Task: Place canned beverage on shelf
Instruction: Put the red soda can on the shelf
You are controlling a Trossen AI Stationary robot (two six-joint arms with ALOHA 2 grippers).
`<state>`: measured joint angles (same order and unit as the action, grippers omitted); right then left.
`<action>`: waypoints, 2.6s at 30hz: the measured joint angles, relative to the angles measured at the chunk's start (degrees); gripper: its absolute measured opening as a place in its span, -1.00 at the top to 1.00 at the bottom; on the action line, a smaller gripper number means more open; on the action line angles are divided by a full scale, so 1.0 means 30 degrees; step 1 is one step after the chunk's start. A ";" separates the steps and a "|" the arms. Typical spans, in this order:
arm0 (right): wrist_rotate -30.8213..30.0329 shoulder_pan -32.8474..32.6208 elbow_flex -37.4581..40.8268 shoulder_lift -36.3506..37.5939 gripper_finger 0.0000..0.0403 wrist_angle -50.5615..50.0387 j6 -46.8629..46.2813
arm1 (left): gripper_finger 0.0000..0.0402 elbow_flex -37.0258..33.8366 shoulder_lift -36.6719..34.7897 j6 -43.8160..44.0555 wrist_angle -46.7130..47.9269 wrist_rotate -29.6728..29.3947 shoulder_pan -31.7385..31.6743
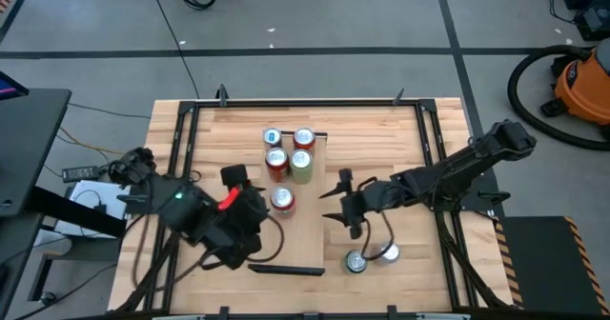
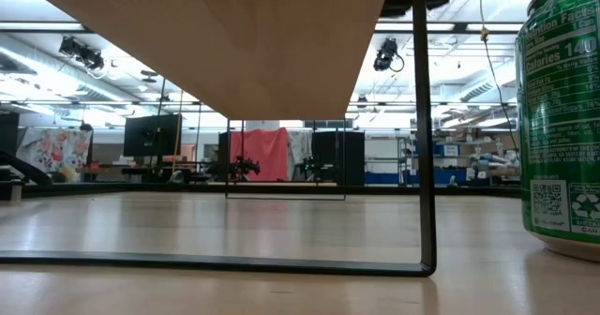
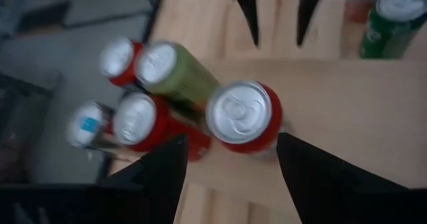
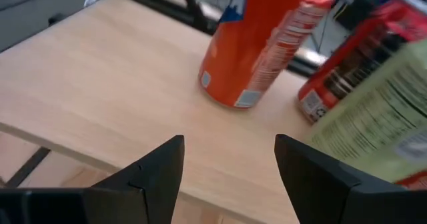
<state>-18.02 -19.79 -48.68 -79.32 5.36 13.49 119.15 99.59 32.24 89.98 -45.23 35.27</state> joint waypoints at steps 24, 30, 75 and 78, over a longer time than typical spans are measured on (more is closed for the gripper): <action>0.3309 0.0527 -0.3728 -0.3332 -0.21 0.0126 -0.0111 | -0.19 -0.4990 -0.0152 0.9990 -0.0183 0.5007 0.0837; 0.3481 0.1512 -0.3718 -0.3524 -0.21 0.0506 -0.0738 | -0.19 -0.7040 -0.0152 0.9888 -0.0847 0.4423 0.0271; 0.4007 0.1734 -0.3713 -0.4926 -0.21 0.0888 -0.2055 | -0.19 -0.7677 -0.0214 0.4552 -0.2718 0.3204 -0.2679; 0.3942 0.1749 -0.3718 -0.4914 -0.21 0.0770 -0.2081 | -0.19 -0.7672 -0.0217 0.4723 -0.2436 0.3437 -0.2351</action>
<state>-6.20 -14.55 -59.83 -94.06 7.67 7.25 96.14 98.94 46.41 82.67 -34.92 28.21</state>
